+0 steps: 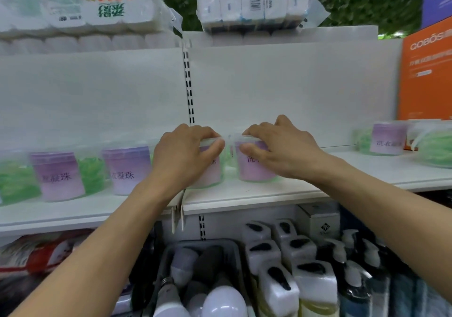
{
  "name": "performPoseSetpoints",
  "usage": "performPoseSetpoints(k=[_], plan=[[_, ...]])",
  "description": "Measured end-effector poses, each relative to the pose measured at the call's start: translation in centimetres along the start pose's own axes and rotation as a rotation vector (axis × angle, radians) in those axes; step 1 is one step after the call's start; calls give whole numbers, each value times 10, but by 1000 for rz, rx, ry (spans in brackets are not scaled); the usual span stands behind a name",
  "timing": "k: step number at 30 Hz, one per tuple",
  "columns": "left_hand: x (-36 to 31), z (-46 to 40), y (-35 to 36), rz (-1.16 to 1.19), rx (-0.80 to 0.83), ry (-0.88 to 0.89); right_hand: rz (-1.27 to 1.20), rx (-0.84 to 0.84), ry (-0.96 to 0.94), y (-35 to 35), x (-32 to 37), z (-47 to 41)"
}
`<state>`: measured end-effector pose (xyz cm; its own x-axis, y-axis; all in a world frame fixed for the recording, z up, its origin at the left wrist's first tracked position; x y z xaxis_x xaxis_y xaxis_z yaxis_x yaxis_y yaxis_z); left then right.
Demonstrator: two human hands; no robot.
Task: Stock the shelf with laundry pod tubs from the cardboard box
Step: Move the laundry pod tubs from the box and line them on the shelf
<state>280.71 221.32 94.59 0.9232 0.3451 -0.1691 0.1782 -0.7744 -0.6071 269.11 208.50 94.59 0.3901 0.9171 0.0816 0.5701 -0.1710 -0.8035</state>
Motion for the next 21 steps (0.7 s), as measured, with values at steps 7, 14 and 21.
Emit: performPoseSetpoints(k=[7,14,21], plan=[[-9,-15,4,-160,96,-3,29,-1,21,4,3,1],[-60,-43,18,58,305,12,-680,39,41,-21,-54,9],[-91,-87,62,94,576,-175,-52,142,396,-55,-198,-2]])
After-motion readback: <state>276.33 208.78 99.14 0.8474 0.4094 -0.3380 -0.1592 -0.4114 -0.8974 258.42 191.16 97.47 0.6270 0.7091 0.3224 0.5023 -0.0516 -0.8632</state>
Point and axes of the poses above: each hand's wrist, its own z-axis away from the middle knuckle, its own y-axis out of the palm, x = y × z, the point moved 4 cm from there along -z, towards the middle knuckle, and after that the axes turned 2 degrees about x, right-handed, at the moved point
